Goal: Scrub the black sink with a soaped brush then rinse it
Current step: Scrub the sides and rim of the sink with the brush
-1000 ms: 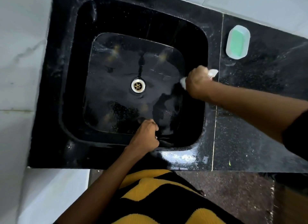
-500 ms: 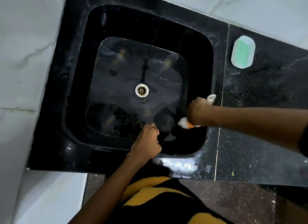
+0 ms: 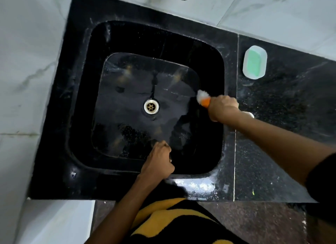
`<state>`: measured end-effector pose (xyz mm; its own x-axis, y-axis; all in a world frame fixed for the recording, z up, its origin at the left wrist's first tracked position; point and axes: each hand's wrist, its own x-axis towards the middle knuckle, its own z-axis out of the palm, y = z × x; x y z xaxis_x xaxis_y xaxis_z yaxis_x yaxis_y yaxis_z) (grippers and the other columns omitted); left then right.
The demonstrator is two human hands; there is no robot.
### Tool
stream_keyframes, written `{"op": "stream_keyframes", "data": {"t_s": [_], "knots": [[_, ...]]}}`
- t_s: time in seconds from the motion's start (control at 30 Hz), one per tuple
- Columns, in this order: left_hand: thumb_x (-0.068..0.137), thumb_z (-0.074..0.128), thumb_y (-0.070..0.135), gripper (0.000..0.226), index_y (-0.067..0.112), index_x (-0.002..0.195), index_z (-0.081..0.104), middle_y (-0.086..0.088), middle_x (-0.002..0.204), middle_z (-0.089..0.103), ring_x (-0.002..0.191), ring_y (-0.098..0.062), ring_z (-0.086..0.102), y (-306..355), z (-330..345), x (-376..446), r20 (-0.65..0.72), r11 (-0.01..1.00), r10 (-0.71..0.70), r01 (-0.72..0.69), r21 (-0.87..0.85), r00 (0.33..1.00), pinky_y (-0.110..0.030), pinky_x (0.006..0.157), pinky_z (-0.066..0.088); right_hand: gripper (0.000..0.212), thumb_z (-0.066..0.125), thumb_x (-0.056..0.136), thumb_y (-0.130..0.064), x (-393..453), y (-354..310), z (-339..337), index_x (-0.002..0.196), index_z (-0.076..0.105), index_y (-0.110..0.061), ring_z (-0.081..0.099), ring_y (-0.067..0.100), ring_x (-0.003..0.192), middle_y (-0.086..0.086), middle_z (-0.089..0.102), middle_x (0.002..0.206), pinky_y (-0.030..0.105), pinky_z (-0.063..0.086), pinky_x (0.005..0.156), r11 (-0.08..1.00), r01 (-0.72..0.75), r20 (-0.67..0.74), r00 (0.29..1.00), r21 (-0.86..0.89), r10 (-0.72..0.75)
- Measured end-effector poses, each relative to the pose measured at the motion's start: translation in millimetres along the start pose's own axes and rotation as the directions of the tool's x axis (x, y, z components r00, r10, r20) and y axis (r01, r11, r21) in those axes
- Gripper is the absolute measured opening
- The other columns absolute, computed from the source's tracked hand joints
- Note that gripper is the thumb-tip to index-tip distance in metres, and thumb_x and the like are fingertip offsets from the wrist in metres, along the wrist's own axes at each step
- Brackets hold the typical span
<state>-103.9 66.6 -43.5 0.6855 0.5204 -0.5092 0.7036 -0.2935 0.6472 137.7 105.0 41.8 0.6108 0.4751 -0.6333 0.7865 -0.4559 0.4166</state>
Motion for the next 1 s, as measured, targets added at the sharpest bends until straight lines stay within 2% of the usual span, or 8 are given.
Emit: {"op": "stream_keyframes", "data": {"t_s": [0.1, 0.2, 0.4, 0.6, 0.67, 0.77, 0.9, 1.0], "knots": [[0.079, 0.062, 0.003, 0.028, 0.005, 0.107, 0.062, -0.002, 0.117, 0.047, 0.112, -0.02, 0.048, 0.9, 0.7, 1.7, 0.019, 1.0, -0.012, 0.012, -0.005, 1.0, -0.029, 0.1, 0.043, 0.043, 0.051, 0.091, -0.025, 18.8, 14.8, 7.8, 0.128, 0.052, -0.004, 0.054, 0.04, 0.117, 0.022, 0.055, 0.128, 0.044, 0.045, 0.096, 0.832, -0.164, -0.008, 0.98, 0.531, 0.199], [0.079, 0.061, 0.002, 0.032, 0.006, 0.111, 0.064, -0.002, 0.118, 0.049, 0.115, -0.021, 0.044, -1.3, 4.0, 3.0, 0.027, 0.999, 0.032, -0.033, 0.021, 0.999, -0.026, 0.1, 0.04, 0.037, 0.052, 0.089, -0.026, 25.8, -5.7, 32.7, 0.113, 0.063, -0.001, 0.061, 0.038, 0.107, 0.023, 0.063, 0.117, 0.039, 0.051, 0.089, 0.415, -0.255, 0.123, 0.94, 0.873, 0.318], [0.074, 0.06, 0.003, 0.028, 0.007, 0.101, 0.065, -0.001, 0.112, 0.051, 0.107, -0.019, 0.046, -2.6, 5.5, 3.4, 0.018, 1.0, 0.025, -0.025, 0.017, 1.0, -0.028, 0.094, 0.045, 0.034, 0.055, 0.095, -0.02, 10.5, -54.0, 81.6, 0.12, 0.061, 0.002, 0.063, 0.032, 0.107, 0.016, 0.064, 0.118, 0.025, 0.049, 0.061, -0.387, -0.347, 0.466, 0.84, 0.854, 0.277], [0.078, 0.058, 0.003, 0.033, 0.007, 0.111, 0.063, 0.002, 0.115, 0.05, 0.11, -0.017, 0.045, -3.2, 7.4, 3.7, 0.011, 0.999, 0.041, -0.042, 0.025, 0.999, -0.027, 0.097, 0.044, 0.019, 0.058, 0.081, -0.007, 46.6, -37.0, 38.8, 0.064, 0.065, -0.011, 0.052, 0.022, 0.054, 0.008, 0.061, 0.069, 0.026, 0.039, 0.044, -0.676, -0.182, 0.535, 0.765, 0.714, 0.359], [0.076, 0.059, 0.005, 0.034, 0.007, 0.109, 0.064, 0.001, 0.114, 0.051, 0.11, -0.018, 0.046, -2.4, 6.6, 3.5, 0.022, 0.999, 0.025, -0.025, 0.025, 0.999, -0.027, 0.097, 0.044, 0.02, 0.055, 0.088, -0.009, 41.2, -47.5, 45.7, 0.069, 0.063, -0.009, 0.061, 0.025, 0.059, 0.008, 0.066, 0.074, 0.029, 0.05, 0.049, -0.822, -0.112, 0.547, 0.795, 0.558, 0.263], [0.072, 0.059, 0.006, 0.037, 0.007, 0.108, 0.067, 0.0, 0.112, 0.054, 0.11, -0.019, 0.05, -2.5, 5.2, 2.6, 0.012, 1.0, 0.001, -0.001, 0.008, 1.0, -0.028, 0.097, 0.046, 0.024, 0.047, 0.096, -0.029, 37.2, -74.8, 62.5, 0.095, 0.064, -0.012, 0.07, 0.015, 0.084, -0.001, 0.072, 0.095, 0.032, 0.059, 0.077, -0.778, -0.07, 0.343, 0.919, 0.624, 0.193], [0.074, 0.059, 0.006, 0.036, 0.007, 0.11, 0.066, -0.001, 0.114, 0.054, 0.112, -0.018, 0.048, -2.5, 4.8, 0.7, -0.016, 1.0, 0.015, -0.016, -0.007, 1.0, -0.027, 0.099, 0.045, 0.023, 0.056, 0.091, -0.021, 41.5, -69.2, 42.1, 0.091, 0.072, -0.004, 0.067, 0.029, 0.082, 0.012, 0.071, 0.088, 0.041, 0.056, 0.076, -0.622, -0.1, 0.484, 0.727, 0.776, 0.487], [0.074, 0.058, 0.007, 0.039, 0.006, 0.112, 0.065, 0.0, 0.115, 0.054, 0.111, -0.018, 0.048, -3.3, 5.4, 1.2, -0.006, 1.0, 0.025, -0.025, -0.014, 1.0, -0.029, 0.099, 0.045, 0.026, 0.057, 0.094, -0.022, 34.2, -67.4, 52.3, 0.1, 0.07, -0.001, 0.068, 0.03, 0.094, 0.011, 0.069, 0.096, 0.035, 0.053, 0.073, -0.79, -0.076, 0.627, 0.655, 0.609, 0.421]]}}
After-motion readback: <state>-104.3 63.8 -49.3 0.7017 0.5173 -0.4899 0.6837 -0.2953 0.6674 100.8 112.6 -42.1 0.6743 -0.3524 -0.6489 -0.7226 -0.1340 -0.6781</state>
